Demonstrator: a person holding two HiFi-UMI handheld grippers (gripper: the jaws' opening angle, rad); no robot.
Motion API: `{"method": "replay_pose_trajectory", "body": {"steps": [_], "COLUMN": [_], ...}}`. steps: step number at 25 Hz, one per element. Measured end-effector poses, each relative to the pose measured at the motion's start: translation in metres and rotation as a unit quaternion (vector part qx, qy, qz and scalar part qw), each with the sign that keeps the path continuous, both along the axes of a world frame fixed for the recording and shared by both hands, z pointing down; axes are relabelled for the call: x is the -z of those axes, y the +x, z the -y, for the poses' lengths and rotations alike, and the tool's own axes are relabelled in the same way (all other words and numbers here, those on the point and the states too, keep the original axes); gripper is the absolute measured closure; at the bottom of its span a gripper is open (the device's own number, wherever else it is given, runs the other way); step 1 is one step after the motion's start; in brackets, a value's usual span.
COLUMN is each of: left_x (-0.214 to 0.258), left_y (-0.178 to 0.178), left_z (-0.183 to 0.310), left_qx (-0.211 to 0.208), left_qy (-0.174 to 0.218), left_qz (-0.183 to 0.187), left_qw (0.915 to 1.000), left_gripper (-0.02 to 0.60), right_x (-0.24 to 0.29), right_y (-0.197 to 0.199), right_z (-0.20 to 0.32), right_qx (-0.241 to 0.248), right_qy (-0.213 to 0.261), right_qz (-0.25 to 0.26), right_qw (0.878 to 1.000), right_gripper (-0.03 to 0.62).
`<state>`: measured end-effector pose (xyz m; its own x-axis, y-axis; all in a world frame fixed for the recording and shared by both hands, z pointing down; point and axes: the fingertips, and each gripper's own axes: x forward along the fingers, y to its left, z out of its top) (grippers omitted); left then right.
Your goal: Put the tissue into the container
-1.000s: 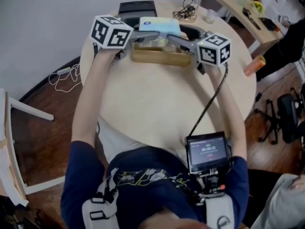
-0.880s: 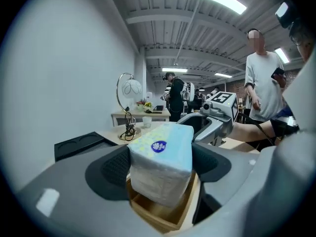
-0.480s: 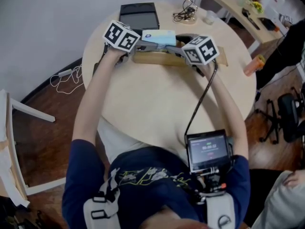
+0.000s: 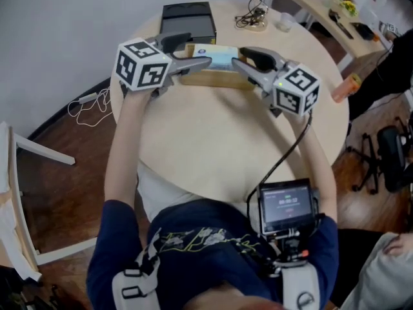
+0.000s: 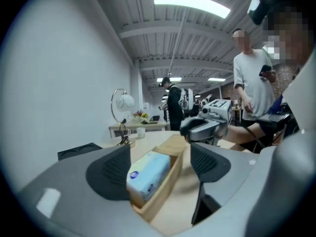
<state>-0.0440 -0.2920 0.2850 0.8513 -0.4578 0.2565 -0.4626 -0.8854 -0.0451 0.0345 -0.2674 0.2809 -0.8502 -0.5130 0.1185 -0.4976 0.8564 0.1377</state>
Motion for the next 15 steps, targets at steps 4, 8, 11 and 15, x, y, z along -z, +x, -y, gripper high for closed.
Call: {"method": "replay_pose_trajectory", "body": {"steps": [4,8,11,15], "left_x": [0.005,-0.049,-0.077,-0.096], "left_y": [0.015,0.033,0.037,0.033], "left_z": [-0.082,-0.113,-0.116,-0.111], "left_qx": [-0.036,-0.053,-0.05,-0.037], "left_qy": [0.036,0.003,-0.014,-0.024], "left_qz": [-0.098,-0.096,-0.086,-0.082], "left_qw": [0.9939,0.9939,0.995,0.9957], "left_gripper": [0.578,0.578,0.578,0.578], "right_x": [-0.004,-0.061,-0.083,-0.097], "right_y": [-0.002,-0.015,-0.02,-0.022], "right_z": [-0.083,-0.109,-0.107,-0.104], "right_qx": [0.13,0.184,0.187,0.182], "right_qy": [0.018,-0.034,-0.066,-0.086], "right_qz": [0.107,0.085,0.064,0.031], "right_qw": [0.986,0.979,0.978,0.979], "right_gripper": [0.594,0.594,0.594,0.594]}}
